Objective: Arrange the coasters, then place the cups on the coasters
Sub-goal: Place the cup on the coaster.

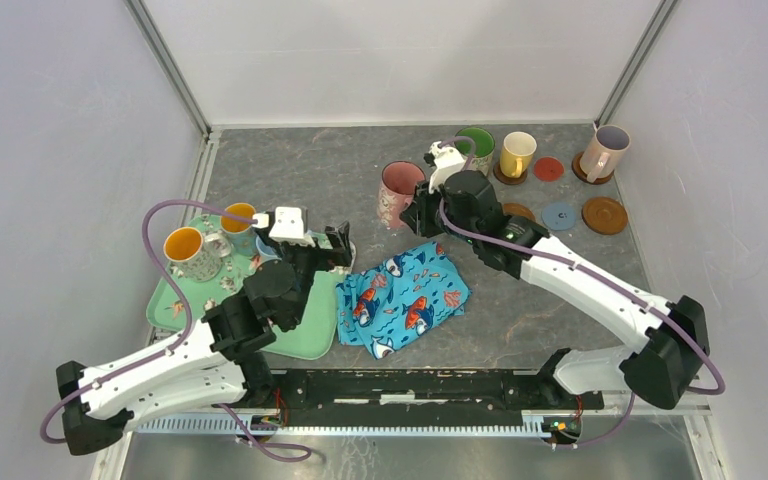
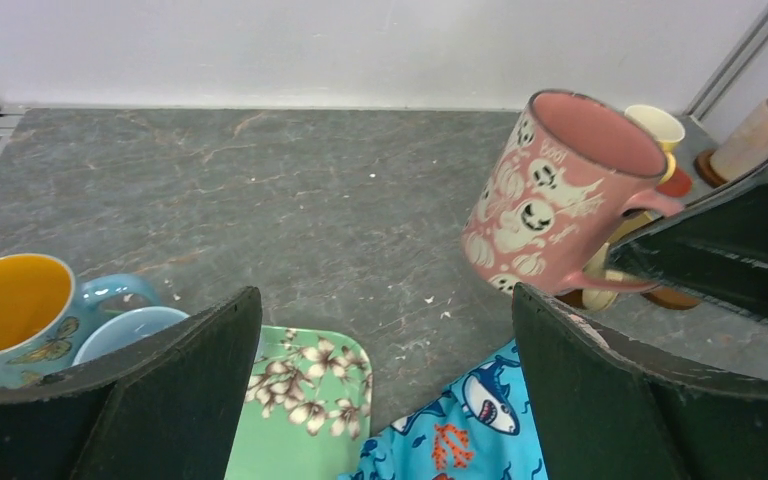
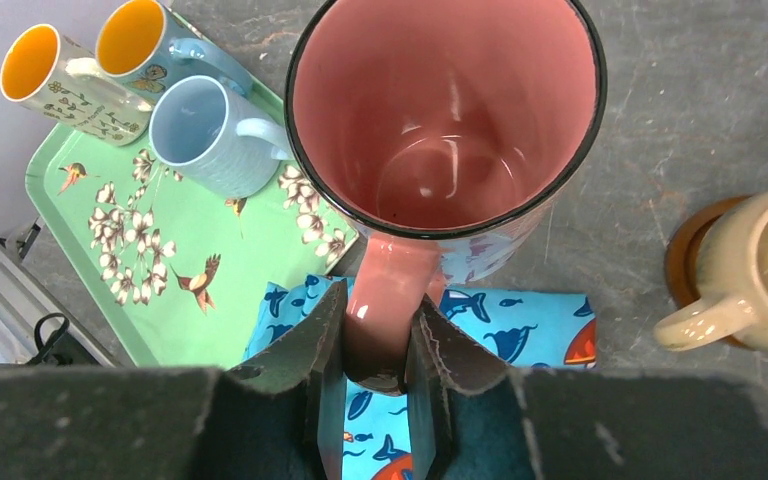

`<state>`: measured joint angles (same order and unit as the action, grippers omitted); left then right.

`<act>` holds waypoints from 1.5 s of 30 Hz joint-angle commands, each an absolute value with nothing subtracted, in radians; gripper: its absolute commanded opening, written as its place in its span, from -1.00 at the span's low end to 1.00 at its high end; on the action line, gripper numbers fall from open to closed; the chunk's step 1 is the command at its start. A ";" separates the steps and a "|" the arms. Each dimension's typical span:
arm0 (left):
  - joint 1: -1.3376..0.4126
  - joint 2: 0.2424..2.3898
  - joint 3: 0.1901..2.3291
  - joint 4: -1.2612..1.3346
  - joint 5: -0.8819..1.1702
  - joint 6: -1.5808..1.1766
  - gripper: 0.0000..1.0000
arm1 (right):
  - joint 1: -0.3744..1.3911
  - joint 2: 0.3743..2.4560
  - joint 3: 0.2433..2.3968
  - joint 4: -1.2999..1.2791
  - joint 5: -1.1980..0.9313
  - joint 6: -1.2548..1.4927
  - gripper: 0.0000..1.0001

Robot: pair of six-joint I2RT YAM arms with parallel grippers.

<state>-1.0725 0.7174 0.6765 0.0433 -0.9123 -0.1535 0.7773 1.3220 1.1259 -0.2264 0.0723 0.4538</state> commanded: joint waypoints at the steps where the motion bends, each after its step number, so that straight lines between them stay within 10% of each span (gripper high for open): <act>1: -1.070 0.704 0.742 -0.053 -0.966 -0.177 0.99 | 0.781 1.236 1.210 -0.062 0.089 0.350 -1.00; 18: -1.043 0.860 0.909 -0.155 -0.835 -0.136 0.99 | 0.658 1.176 1.277 -0.161 0.233 0.213 -1.00; 30: -0.689 1.035 1.030 -0.243 -0.330 -0.285 0.99 | 0.367 1.111 1.234 -0.173 0.281 0.179 -1.00; 45: -0.666 0.963 0.909 -0.110 -0.344 -0.233 0.99 | 0.048 1.153 1.100 0.038 0.215 0.186 -1.00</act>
<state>-0.6697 1.0004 0.9348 -0.1955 -0.3561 -0.2180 0.0940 1.1599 1.0954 -0.2367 0.2367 0.2008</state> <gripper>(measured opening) 0.994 0.276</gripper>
